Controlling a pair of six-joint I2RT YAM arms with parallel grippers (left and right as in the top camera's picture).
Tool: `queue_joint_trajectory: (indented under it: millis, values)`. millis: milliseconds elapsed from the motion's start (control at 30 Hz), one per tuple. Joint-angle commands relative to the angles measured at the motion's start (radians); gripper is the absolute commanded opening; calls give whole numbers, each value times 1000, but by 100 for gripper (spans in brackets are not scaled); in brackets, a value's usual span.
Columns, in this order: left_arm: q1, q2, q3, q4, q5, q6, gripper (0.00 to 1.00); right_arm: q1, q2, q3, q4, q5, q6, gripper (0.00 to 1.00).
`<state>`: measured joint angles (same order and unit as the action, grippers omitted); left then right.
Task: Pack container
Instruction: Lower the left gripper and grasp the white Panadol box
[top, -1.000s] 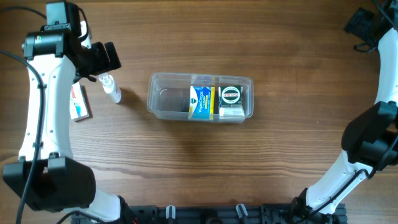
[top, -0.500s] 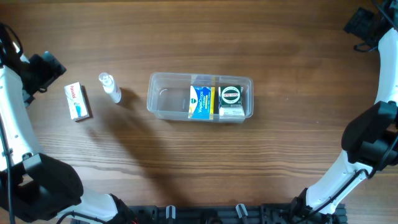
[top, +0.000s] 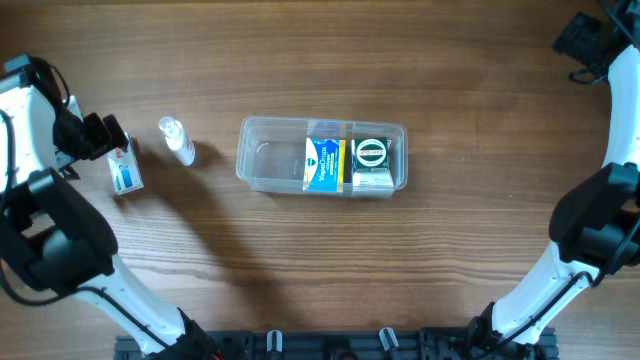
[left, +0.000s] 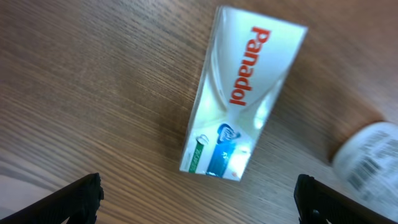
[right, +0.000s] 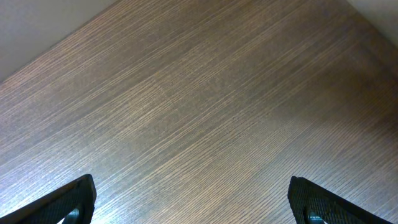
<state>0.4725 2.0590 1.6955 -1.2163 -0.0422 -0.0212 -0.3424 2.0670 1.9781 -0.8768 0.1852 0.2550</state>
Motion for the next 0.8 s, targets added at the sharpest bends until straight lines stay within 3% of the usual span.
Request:
queue_joint_trajectory:
  millis: [0,767]
  values:
    - [-11,66,6,-4,-87,21,100,-1,4,10,2,17,-16,100]
    - [-61,146,5,111,5,66,100,-1,4,10,2,17,-16,100]
